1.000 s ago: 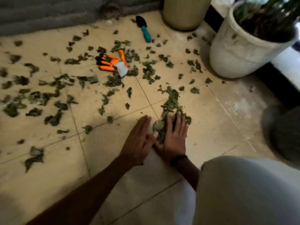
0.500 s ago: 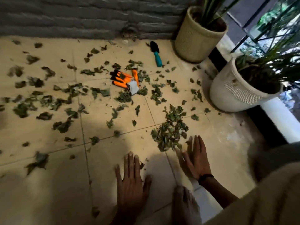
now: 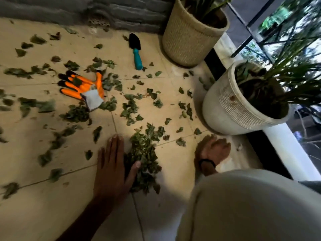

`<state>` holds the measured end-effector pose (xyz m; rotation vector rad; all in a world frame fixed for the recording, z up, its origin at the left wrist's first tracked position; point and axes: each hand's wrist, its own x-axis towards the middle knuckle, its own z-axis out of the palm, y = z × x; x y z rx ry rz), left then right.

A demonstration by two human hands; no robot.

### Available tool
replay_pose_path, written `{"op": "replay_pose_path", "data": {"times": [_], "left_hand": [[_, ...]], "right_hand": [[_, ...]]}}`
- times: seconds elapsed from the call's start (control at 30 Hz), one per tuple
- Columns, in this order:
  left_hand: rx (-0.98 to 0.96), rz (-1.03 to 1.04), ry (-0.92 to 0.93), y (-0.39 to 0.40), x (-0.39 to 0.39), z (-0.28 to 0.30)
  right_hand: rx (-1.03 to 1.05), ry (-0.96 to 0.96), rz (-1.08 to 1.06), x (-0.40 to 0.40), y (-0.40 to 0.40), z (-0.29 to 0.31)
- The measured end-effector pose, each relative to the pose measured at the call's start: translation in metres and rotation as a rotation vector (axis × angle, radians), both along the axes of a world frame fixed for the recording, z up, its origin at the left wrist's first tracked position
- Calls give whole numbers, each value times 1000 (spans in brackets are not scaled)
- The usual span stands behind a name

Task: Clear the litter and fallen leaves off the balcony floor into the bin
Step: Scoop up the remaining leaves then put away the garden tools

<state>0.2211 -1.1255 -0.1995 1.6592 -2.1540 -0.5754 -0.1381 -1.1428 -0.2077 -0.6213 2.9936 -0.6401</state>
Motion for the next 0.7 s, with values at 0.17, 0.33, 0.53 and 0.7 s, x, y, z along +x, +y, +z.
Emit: {"op": "replay_pose_path", "data": {"times": [0.17, 0.33, 0.53, 0.7], "left_hand": [[19, -22, 56, 5, -11, -5], [36, -102, -45, 1, -52, -6], [44, -113, 141, -51, -59, 20], [23, -84, 67, -114, -23, 9]], "right_hand": [[34, -66, 200, 25, -15, 22], [52, -160, 1054, 111, 24, 29], [-150, -223, 658, 33, -76, 32], [157, -60, 1029, 30, -119, 18]]}}
